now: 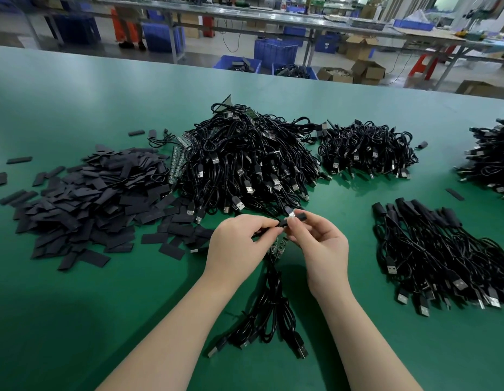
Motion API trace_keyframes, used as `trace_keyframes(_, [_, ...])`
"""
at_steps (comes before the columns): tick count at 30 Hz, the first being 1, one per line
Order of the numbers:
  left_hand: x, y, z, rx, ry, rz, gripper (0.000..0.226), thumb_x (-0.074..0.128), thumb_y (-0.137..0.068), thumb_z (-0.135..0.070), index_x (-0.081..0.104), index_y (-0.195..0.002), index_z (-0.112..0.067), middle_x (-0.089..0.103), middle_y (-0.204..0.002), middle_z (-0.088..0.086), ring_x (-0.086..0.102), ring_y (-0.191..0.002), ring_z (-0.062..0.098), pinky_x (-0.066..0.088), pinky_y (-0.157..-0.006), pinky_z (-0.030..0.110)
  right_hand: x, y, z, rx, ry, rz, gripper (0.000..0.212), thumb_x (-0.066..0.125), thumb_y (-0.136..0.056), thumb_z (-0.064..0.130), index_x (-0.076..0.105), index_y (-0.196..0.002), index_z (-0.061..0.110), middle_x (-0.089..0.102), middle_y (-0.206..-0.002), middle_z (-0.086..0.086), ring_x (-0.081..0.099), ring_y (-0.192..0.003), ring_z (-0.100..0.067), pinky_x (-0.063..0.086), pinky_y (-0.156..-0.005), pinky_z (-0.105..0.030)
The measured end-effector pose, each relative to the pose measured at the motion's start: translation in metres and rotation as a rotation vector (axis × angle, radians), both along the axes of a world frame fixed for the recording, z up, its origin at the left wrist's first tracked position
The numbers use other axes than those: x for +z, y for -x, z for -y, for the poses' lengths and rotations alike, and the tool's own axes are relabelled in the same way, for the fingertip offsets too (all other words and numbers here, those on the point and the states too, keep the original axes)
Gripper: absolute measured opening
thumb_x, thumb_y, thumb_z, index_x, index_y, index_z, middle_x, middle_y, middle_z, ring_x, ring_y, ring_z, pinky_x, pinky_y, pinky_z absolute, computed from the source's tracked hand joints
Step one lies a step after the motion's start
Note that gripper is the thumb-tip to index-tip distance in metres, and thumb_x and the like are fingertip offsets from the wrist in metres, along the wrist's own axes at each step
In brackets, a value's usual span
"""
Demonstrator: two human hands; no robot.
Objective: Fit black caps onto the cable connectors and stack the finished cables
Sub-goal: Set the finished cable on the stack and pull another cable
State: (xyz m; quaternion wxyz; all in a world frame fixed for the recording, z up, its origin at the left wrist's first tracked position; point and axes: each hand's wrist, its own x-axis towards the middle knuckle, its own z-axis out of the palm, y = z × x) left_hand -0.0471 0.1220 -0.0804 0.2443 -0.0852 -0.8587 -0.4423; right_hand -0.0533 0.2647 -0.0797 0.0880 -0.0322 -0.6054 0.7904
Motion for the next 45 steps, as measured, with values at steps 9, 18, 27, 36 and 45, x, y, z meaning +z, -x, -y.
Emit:
trace_keyframes(9, [0.003, -0.003, -0.002, 0.008, 0.03, -0.082, 0.014, 0.078, -0.08, -0.019, 0.079, -0.093, -0.016, 0.076, -0.087, -0.006, 0.068, -0.084, 0.007, 0.056, -0.079, 0.036, 0.002, -0.001, -0.002, 0.027, -0.025, -0.009, 0.017, 0.074, -0.085, 0.005, 0.079, -0.088, 0.022, 0.073, -0.076, 0.0, 0.07, -0.076, -0.012, 0.055, -0.071, -0.017])
trace_keyframes(18, [0.003, -0.002, 0.0, -0.032, -0.036, 0.002, 0.023, 0.079, -0.079, -0.019, 0.078, -0.102, -0.018, 0.075, -0.089, -0.005, 0.065, -0.085, 0.007, 0.053, -0.081, 0.031, -0.001, 0.0, 0.002, 0.095, -0.011, 0.032, 0.021, 0.073, -0.086, 0.007, 0.08, -0.089, 0.026, 0.069, -0.07, 0.002, 0.065, -0.068, -0.01, 0.054, -0.069, -0.017])
trace_keyframes(27, [-0.001, 0.001, 0.001, -0.029, -0.025, 0.021, 0.022, 0.074, -0.084, -0.014, 0.077, -0.104, -0.022, 0.075, -0.095, -0.009, 0.063, -0.095, 0.0, 0.046, -0.082, 0.007, -0.004, -0.006, 0.008, 0.0, -0.326, -0.096, 0.039, 0.07, -0.092, 0.021, 0.062, -0.117, 0.05, 0.076, -0.085, 0.014, 0.07, -0.075, -0.011, 0.053, -0.068, -0.017])
trace_keyframes(36, [-0.005, 0.003, 0.003, 0.02, 0.029, 0.062, 0.02, 0.072, -0.086, -0.025, 0.076, -0.105, -0.03, 0.074, -0.094, -0.013, 0.065, -0.086, 0.001, 0.055, -0.077, 0.024, -0.005, -0.007, 0.008, 0.033, -0.396, -0.114, 0.041, 0.064, -0.096, 0.018, 0.056, -0.129, 0.042, 0.074, -0.087, 0.018, 0.053, -0.053, 0.006, 0.04, -0.055, -0.005])
trace_keyframes(45, [-0.004, 0.004, 0.002, -0.026, 0.014, 0.092, 0.026, 0.071, -0.088, -0.027, 0.073, -0.114, -0.026, 0.073, -0.102, -0.009, 0.066, -0.093, 0.004, 0.056, -0.082, 0.03, -0.002, -0.009, 0.008, -0.107, -0.338, -0.14, 0.028, 0.071, -0.091, 0.015, 0.07, -0.103, 0.04, 0.074, -0.091, 0.019, 0.069, -0.084, 0.002, 0.049, -0.071, -0.008])
